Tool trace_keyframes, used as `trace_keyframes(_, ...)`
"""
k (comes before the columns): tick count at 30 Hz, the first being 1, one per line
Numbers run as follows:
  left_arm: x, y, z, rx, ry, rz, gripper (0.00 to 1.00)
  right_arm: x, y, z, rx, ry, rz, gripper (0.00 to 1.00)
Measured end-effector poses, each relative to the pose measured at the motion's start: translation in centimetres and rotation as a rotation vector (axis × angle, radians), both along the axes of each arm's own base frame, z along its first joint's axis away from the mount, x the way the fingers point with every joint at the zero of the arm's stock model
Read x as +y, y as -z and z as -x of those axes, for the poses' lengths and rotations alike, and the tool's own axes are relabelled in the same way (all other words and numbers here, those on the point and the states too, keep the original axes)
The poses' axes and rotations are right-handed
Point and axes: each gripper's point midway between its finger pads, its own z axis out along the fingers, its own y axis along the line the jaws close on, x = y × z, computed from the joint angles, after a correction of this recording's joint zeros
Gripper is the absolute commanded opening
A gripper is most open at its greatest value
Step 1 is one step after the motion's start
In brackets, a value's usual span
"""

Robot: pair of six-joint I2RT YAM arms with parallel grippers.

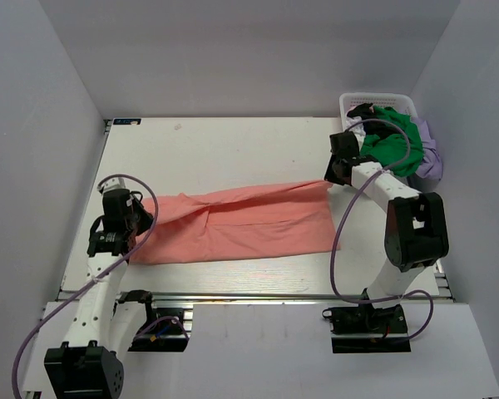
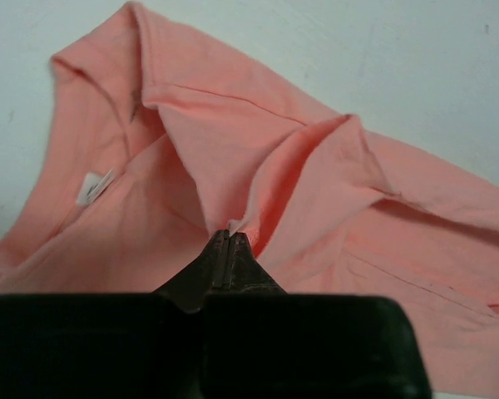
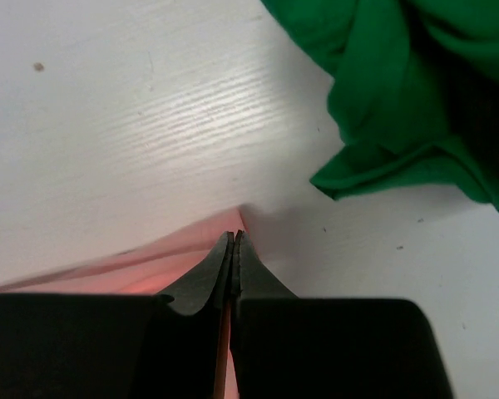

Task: Fold and stack the t-shirts
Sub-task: Fold the other side of the tshirt into a rectangle

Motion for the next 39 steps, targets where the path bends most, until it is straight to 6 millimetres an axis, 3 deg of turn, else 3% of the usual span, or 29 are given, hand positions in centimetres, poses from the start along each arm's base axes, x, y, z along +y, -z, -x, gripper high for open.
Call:
trace_keyframes(4, 0.6, 0.4, 2.0, 0.036, -0.075, 0.013, 0.00, -0.6, 0.5, 1.9, 0.034, 0.015, 0.008, 0.00)
trace_keyframes(12, 1.8, 2.0, 4.5, 0.126, -0.197, 0.016, 0.00, -0.9, -0.6, 5.0, 0.025, 0.020, -0.023, 0.00)
trace_keyframes(18, 2.1, 3.6, 5.3, 0.187, -0.227, 0.011, 0.00, -1.2, 1.9, 8.7, 0.091, 0.027, -0.049, 0.00)
trace_keyframes(19, 2.2, 3.8, 5.5, 0.199, -0.234, 0.011, 0.07, -1.2, 2.5, 9.4, 0.109, 0.027, -0.052, 0.13)
trace_keyframes(20, 2.3, 4.1, 5.6, 0.209, -0.242, 0.010, 0.24, -1.2, 3.1, 10.1, 0.126, 0.029, -0.059, 0.28)
trace_keyframes(21, 2.3, 4.3, 5.7, 0.221, -0.254, 0.012, 0.55, -1.2, 3.7, 10.8, 0.141, 0.027, -0.066, 0.58)
trace_keyframes(22, 2.4, 4.6, 5.9, 0.238, -0.266, 0.013, 0.99, -1.3, 4.2, 11.6, 0.160, 0.026, -0.068, 0.78)
trace_keyframes(23, 2.4, 4.9, 6.1, 0.253, -0.266, 0.011, 0.99, -1.3, 4.6, 12.1, 0.174, 0.030, -0.072, 0.90)
trace_keyframes(28, 2.6, 5.4, 6.9, 0.326, -0.308, 0.015, 0.99, -1.7, 4.8, 13.7, 0.209, 0.025, -0.057, 0.90)
trace_keyframes(35, 2.3, 1.4, 3.5, 0.190, -0.279, 0.040, 0.99, -1.4, -0.8, 11.4, 0.050, -0.014, -0.066, 0.90)
trace_keyframes(39, 0.5, 1.5, 0.7, 0.161, -0.162, 0.083, 0.99, 0.0, -2.6, 10.1, -0.018, -0.094, -0.104, 0.90)
